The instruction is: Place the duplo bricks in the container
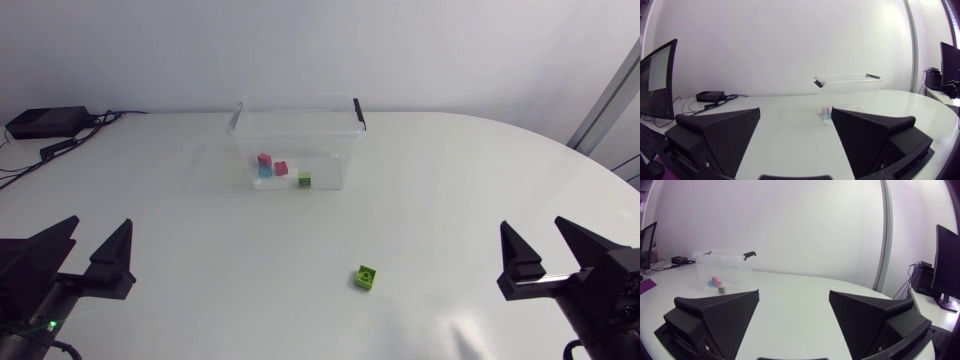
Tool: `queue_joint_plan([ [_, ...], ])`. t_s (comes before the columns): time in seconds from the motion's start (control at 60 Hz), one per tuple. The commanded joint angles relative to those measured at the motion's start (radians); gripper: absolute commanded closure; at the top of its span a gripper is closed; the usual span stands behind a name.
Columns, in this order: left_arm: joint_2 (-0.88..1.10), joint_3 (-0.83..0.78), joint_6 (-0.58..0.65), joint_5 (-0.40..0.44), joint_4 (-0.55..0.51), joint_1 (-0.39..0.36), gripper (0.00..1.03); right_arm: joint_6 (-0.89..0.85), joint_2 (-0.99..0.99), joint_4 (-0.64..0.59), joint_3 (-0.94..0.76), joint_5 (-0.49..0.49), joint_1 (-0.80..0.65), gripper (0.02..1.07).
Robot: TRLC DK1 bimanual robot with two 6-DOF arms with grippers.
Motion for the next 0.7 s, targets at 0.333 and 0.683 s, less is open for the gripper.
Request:
queue_joint_plan([
  [0.333,-0.01,-0.018,0.006,0.006,0.004,0.0,0.04,-0.01,-0.006,0.009,-0.02,-0.001,0.009,0.06],
  [0.683,-0.01,-0.018,0.006,0.006,0.004,0.0,0.04,-0.031,0.006,-0.002,-0.019,-0.001,0.026,0.07],
])
